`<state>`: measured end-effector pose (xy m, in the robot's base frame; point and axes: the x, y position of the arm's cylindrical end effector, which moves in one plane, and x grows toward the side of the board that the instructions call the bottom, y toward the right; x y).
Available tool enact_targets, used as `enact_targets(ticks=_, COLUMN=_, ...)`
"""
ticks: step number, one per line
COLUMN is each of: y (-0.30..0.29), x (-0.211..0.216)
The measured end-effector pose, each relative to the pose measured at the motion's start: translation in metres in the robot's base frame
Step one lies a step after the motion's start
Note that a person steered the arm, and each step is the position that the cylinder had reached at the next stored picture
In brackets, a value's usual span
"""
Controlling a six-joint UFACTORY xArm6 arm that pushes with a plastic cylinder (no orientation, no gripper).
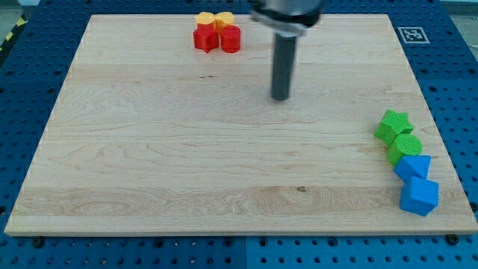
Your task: Push the green star to the left
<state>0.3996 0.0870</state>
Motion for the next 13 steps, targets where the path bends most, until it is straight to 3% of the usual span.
enact_targets(ticks=3, y=0.182, x=-0.025)
enact_targets(ticks=5, y=0.257, x=-0.041)
enact_targets(ticks=6, y=0.259, x=-0.039)
enact_targets(ticks=7, y=0.258, x=0.005)
enact_targets(ticks=8, y=0.257, x=0.088)
enact_targets(ticks=11, y=0.255, x=0.134)
enact_targets(ticks=12, y=0.248, x=0.134)
enact_targets(ticks=13, y=0.224, x=0.107)
